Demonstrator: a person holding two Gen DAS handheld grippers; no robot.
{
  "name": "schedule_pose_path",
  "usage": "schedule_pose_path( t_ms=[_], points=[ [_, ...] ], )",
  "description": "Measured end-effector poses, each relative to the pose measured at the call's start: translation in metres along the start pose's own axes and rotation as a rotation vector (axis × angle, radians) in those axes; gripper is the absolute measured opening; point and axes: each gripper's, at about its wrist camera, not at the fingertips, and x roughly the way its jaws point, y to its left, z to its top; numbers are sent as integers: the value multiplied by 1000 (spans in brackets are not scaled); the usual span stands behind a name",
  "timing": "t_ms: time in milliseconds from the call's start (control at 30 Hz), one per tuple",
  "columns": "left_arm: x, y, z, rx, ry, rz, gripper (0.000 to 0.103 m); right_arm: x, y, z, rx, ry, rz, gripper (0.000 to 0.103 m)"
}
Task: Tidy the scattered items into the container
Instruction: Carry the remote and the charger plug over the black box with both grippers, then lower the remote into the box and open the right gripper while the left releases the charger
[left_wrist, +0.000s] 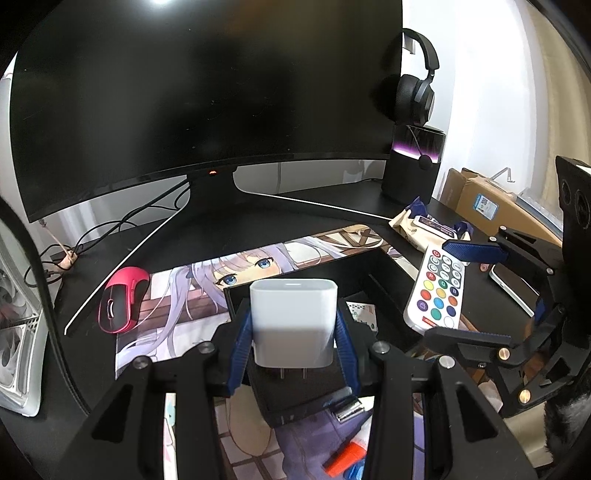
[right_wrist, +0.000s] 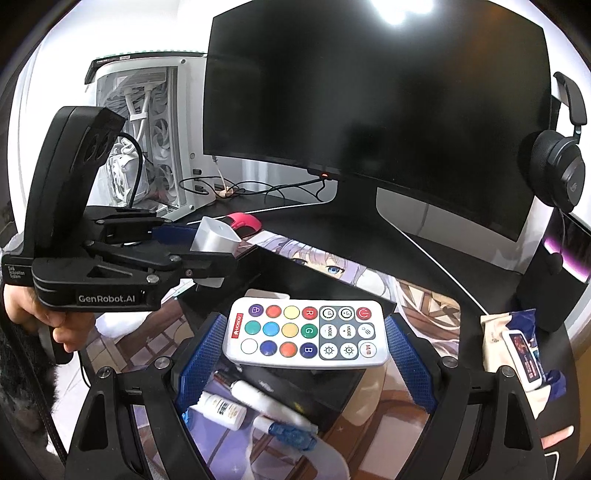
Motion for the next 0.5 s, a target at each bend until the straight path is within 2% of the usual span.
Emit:
schedule_pose_path(
  t_ms=[500],
  points=[
    [28, 1, 9, 2, 32, -19, 41, 37, -8, 4, -3, 65, 0, 87]
  ],
)
